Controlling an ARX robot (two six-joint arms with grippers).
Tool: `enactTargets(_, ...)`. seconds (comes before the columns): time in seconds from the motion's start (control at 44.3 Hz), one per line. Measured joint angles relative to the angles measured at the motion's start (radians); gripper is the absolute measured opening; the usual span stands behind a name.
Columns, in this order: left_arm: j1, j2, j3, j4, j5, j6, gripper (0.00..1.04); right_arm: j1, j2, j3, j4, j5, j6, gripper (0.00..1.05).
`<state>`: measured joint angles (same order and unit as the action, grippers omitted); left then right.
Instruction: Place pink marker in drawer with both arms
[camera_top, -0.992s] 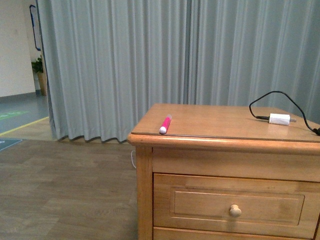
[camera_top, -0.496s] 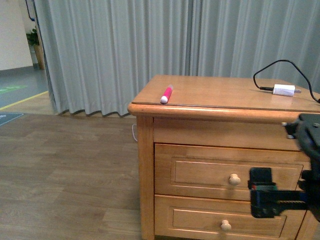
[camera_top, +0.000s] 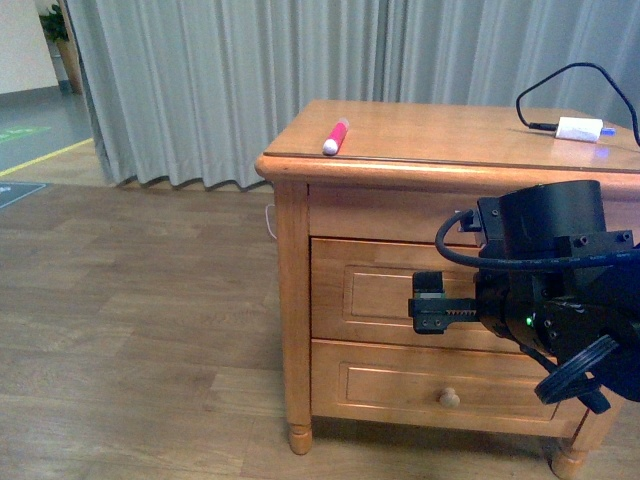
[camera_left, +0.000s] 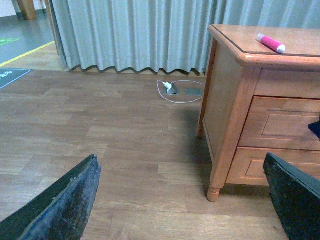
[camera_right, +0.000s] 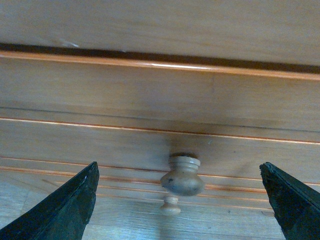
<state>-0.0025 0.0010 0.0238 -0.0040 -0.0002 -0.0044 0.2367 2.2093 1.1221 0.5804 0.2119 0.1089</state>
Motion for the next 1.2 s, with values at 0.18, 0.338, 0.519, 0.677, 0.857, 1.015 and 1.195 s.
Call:
enactTargets(0.18,0.000,0.000,0.000,0.000,0.000,0.000,0.99,-0.014,0.050,0.037,0.001,0.008,0.005,0.96)
enactTargets(0.338,0.000,0.000,0.000,0.000,0.000,0.000,0.99,-0.017,0.066,0.042,0.013,0.021,0.010,0.96)
enactTargets(0.519,0.000,0.000,0.000,0.000,0.000,0.000,0.99,-0.017,0.071,0.044,0.022,0.029,0.011,0.96)
enactTargets(0.677,0.000,0.000,0.000,0.000,0.000,0.000,0.99,-0.017,0.072,0.044,0.023,0.041,0.009,0.74)
enactTargets(0.857,0.000,0.000,0.000,0.000,0.000,0.000,0.99,-0.016,0.072,0.046,0.019,0.034,0.008,0.42)
enactTargets(1.015,0.000,0.000,0.000,0.000,0.000,0.000,0.99,-0.015,0.072,0.044,0.013,0.014,0.018,0.23)
enactTargets(1.195,0.000,0.000,0.000,0.000,0.000,0.000,0.99,-0.019,0.030,-0.002,-0.008,-0.030,0.050,0.22)
